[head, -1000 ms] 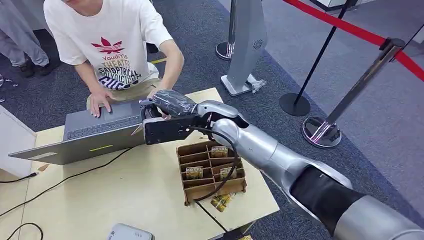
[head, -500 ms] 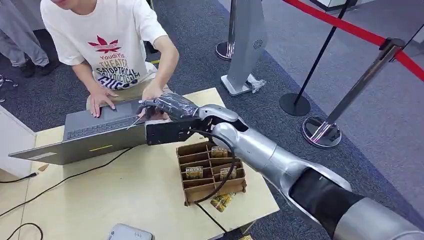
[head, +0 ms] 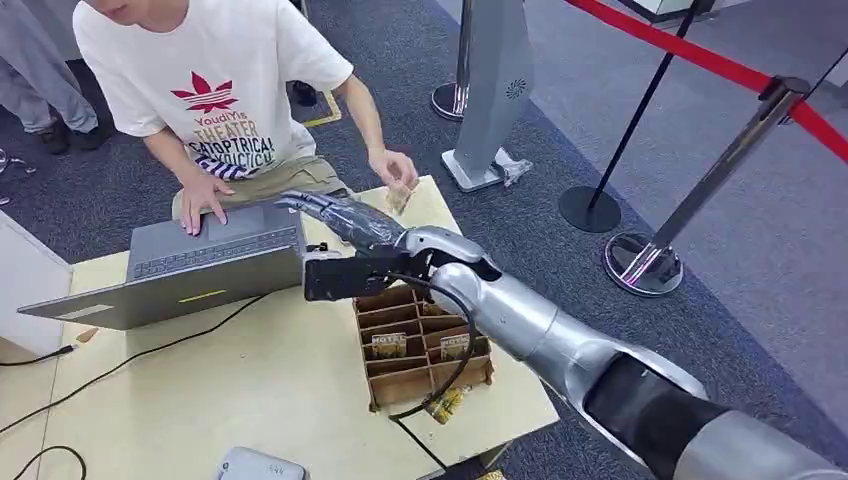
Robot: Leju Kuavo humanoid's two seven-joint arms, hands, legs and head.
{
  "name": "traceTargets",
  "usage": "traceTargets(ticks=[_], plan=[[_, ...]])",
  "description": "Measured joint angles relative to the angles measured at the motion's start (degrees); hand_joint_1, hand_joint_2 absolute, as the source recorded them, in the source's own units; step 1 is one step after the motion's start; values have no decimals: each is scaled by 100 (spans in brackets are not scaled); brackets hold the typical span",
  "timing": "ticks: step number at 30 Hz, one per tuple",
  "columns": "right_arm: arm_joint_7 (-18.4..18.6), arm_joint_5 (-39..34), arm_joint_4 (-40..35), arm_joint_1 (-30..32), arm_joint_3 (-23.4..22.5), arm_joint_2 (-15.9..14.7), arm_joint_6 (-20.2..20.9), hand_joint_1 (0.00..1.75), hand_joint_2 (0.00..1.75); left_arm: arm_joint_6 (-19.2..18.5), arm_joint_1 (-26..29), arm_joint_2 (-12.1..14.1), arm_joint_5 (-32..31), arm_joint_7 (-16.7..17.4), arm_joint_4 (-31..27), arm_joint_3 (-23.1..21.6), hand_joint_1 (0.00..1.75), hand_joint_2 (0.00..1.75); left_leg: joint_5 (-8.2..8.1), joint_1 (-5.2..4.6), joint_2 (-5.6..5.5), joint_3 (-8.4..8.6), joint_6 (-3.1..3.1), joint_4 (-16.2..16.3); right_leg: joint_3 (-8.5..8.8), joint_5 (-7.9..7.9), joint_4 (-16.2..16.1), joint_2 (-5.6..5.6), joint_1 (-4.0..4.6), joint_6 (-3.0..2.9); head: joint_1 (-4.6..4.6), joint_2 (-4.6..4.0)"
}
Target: Pass the card to the sensor for recognition and then transmit it.
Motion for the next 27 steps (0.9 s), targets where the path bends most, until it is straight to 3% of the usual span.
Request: traceTargets(ticks=[7,13,26,27], plan=[[-586,-678,-666,763,-310,144,-271,0,175,37,-1,-15,-11,-52,6,-6,0,175,-2,1,-3,0,-2,0,0,-4,-1,-3,4,2,2,0],[-1152,-1233,-1379,1787,-466,478,-490,0,175,39,10,-31,48,-94,46,-7,0,175,-3,3,-8,-4,-3,-2,-2,-5,-1,-8,3,1,0,0],[-1209,-1767,-1736,2906,-394,877,-516,0,175,50,9,-52,7,-77,59,-7,0,175,-2,2,-5,-4,-2,-2,-1,-5,-2,-7,2,1,0,0],[-1216,-1791,-1727,2948,-383,896,-525,0,0,50,4,-52,4,-63,59,-7,0,175,-2,2,-5,-4,-3,-2,-1,-5,-2,-7,2,1,2,0]])
